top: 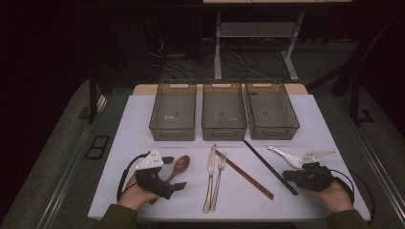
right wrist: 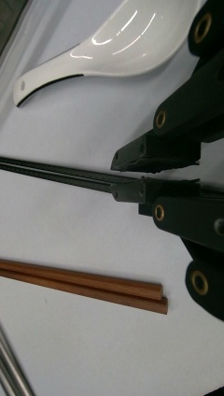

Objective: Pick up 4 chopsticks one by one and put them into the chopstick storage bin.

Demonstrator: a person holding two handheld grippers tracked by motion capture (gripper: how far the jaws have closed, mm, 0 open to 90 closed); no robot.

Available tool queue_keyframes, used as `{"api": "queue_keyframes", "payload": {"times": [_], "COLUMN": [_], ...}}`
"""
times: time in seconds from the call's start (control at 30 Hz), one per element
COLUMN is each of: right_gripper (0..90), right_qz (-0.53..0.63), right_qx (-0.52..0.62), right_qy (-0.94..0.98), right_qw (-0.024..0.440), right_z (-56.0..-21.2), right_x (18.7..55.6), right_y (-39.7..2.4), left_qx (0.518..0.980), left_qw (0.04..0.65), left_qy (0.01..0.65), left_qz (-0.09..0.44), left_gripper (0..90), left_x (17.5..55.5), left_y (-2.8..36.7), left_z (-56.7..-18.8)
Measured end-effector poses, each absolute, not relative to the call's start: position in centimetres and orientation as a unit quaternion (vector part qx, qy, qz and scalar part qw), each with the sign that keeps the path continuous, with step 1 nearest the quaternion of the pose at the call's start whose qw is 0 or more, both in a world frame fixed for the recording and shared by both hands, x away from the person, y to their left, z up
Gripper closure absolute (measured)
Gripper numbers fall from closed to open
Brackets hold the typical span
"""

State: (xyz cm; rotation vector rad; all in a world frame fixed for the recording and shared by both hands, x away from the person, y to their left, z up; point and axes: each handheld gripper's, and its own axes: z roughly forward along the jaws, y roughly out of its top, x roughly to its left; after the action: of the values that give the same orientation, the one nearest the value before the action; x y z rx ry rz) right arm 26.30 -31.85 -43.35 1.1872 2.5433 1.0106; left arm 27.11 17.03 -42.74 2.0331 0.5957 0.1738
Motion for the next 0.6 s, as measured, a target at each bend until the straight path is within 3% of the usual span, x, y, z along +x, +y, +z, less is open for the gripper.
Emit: {"api": "queue_keyframes", "payload": {"times": [0.6], "right_gripper": [82.5], "right_qz": [0.323], "right_qx": [0.391], "right_qy": [0.858], "right_qw": [0.078], "right_z": [-43.73], "right_x": [26.40], "right_y": [-31.58], "left_qx": [0.837], "left_qw": [0.484], "left_qy": [0.244], "left_qz": [0.072], "left_gripper": [0.0], "left_x": [27.11], "left_y": [17.02], "left_z": [-42.81]}}
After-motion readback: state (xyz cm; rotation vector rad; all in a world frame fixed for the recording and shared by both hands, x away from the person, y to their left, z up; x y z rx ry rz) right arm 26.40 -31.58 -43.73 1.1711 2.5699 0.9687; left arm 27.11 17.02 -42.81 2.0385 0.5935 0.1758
